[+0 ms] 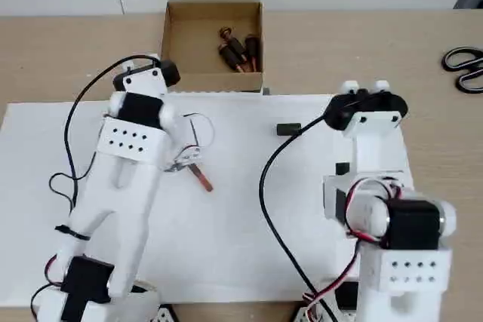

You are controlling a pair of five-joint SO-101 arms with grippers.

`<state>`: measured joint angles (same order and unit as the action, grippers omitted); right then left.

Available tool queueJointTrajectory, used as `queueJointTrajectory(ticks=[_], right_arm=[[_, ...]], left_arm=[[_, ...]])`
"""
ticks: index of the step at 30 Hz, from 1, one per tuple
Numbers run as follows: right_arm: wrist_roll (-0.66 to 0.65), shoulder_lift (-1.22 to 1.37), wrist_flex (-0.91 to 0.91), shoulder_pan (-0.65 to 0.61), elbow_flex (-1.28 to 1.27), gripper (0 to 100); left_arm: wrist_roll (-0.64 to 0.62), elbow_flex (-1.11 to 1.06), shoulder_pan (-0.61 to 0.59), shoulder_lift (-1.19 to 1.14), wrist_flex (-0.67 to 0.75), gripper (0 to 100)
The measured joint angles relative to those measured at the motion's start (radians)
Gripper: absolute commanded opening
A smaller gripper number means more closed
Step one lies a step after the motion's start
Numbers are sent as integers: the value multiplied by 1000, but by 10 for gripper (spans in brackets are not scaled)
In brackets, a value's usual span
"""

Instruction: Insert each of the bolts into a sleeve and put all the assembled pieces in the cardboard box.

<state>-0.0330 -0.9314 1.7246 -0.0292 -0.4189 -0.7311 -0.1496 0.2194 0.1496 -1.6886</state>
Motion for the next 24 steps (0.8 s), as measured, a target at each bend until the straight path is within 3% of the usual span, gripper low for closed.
queueJointTrajectory(ticks=[4,11,24], right_arm=[[0,-32,0,84,0,3],[0,-71,0,178,0,3],[0,-94,0,181,0,3]], left_arm=[[-157,0,21,-3,3,6],[-226,0,23,-118,58,7],[-196,0,23,-216,180,8]])
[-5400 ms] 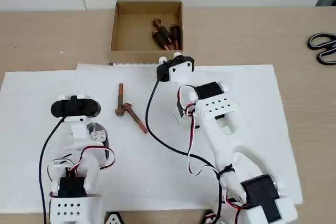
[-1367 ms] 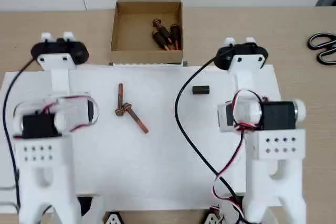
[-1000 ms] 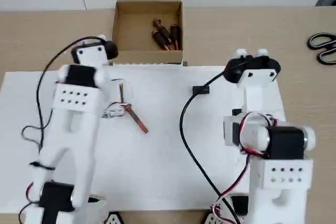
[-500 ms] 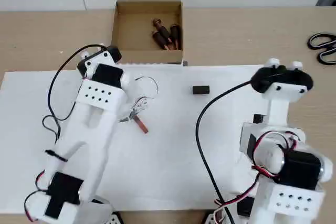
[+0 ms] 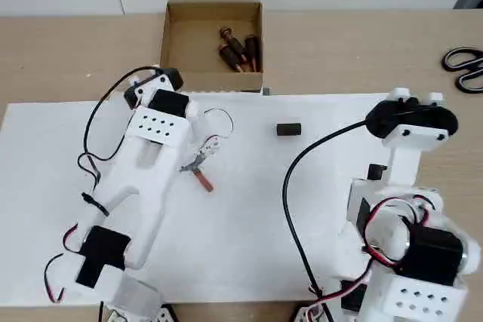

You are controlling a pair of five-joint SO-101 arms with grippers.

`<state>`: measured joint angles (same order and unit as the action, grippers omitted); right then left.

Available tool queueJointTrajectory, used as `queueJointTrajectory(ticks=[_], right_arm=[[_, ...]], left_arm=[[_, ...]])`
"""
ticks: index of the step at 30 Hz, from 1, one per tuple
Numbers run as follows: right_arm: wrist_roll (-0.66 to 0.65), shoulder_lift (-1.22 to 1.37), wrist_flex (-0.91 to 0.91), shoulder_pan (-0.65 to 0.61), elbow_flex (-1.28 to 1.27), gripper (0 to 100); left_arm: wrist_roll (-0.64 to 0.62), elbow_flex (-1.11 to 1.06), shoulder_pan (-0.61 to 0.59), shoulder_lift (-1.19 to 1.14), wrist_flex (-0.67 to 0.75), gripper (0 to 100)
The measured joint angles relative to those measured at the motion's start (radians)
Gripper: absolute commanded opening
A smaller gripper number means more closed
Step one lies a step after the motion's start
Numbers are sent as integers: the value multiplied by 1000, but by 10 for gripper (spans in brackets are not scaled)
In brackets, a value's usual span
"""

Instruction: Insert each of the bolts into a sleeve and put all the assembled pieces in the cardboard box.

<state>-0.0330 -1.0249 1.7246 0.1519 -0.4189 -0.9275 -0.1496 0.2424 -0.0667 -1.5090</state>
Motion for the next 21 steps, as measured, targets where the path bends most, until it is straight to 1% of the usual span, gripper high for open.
queueJointTrajectory(ticks=[4,7,9,16,21], right_arm=[[0,0,2,2,-11,3],[0,0,2,2,-15,3],[0,0,2,2,-15,3],[3,0,2,2,-15,3],[3,0,2,2,-15,3]], left_arm=[[17,0,0,-2,23,22],[23,0,0,-2,23,93],[38,0,-2,-2,28,121],[48,0,-8,-6,40,122],[48,0,-49,-86,64,122]])
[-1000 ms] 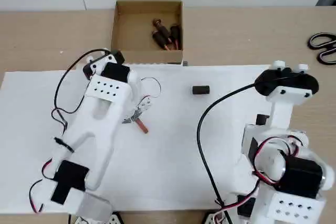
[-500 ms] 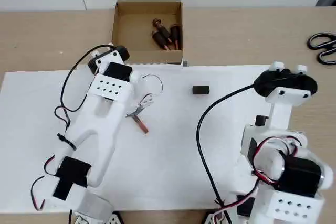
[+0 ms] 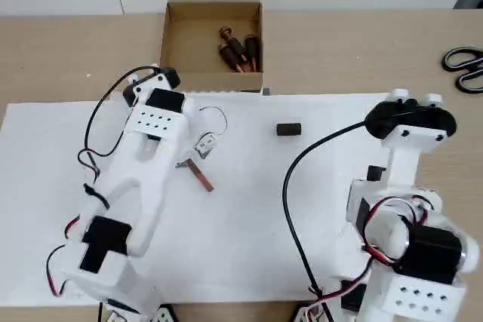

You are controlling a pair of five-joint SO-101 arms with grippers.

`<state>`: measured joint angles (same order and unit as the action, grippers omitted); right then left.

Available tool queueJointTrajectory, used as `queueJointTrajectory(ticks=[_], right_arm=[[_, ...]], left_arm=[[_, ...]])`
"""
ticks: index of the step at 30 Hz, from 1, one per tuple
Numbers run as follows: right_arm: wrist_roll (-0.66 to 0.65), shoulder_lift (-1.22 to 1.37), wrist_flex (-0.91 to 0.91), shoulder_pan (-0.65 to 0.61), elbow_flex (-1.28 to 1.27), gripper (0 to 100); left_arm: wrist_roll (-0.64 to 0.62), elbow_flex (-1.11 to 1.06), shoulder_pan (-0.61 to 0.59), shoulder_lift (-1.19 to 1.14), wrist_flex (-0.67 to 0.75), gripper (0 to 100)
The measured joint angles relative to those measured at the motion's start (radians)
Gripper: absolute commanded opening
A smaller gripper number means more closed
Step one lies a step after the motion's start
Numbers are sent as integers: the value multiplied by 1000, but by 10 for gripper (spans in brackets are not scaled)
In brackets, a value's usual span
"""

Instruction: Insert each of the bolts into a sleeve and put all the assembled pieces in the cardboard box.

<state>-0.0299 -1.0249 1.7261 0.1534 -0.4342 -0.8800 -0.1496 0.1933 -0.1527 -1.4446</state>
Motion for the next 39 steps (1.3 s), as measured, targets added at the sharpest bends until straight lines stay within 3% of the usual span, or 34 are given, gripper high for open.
queueJointTrajectory(ticks=[34,39], right_arm=[[0,0,0,0,0,3],[0,0,0,0,0,3]], left_arm=[[-2,0,-63,-121,66,122],[-2,0,-64,-121,68,37]])
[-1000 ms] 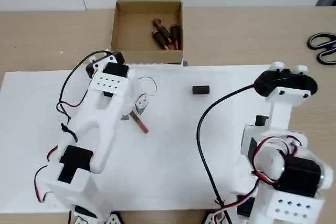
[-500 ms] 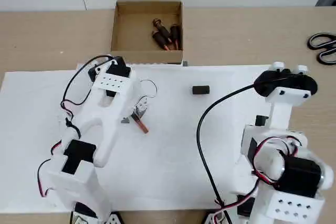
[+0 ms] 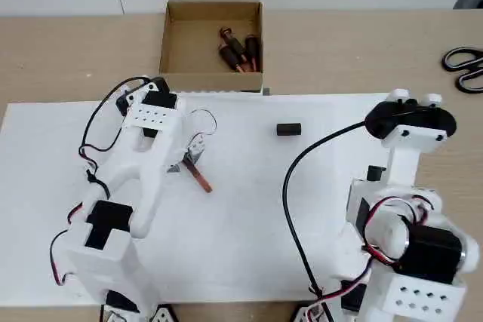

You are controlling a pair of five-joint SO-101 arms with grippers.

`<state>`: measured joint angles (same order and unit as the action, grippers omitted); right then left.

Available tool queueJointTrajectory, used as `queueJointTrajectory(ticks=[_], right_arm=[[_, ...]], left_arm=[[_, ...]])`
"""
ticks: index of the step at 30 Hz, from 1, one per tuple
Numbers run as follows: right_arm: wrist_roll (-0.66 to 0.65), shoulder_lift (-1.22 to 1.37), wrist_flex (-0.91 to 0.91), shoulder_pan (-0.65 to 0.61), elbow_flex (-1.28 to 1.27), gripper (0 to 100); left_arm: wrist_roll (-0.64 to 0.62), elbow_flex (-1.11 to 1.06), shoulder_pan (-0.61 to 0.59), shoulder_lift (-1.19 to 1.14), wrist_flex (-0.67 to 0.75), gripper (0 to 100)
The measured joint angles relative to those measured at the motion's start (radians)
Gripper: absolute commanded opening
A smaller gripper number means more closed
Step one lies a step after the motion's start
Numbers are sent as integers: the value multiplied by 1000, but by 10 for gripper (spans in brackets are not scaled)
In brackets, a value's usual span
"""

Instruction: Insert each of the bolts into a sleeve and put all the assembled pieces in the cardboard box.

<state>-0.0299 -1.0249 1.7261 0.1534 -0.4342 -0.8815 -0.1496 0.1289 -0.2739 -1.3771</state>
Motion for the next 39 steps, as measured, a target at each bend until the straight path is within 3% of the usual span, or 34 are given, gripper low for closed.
queueJointTrajectory(ticks=[2,33,39], right_arm=[[0,0,0,0,0,3],[0,0,0,0,0,3],[0,0,0,0,0,3]], left_arm=[[0,0,0,-2,5,3],[5,40,14,-132,21,7],[6,98,8,-69,-61,7]])
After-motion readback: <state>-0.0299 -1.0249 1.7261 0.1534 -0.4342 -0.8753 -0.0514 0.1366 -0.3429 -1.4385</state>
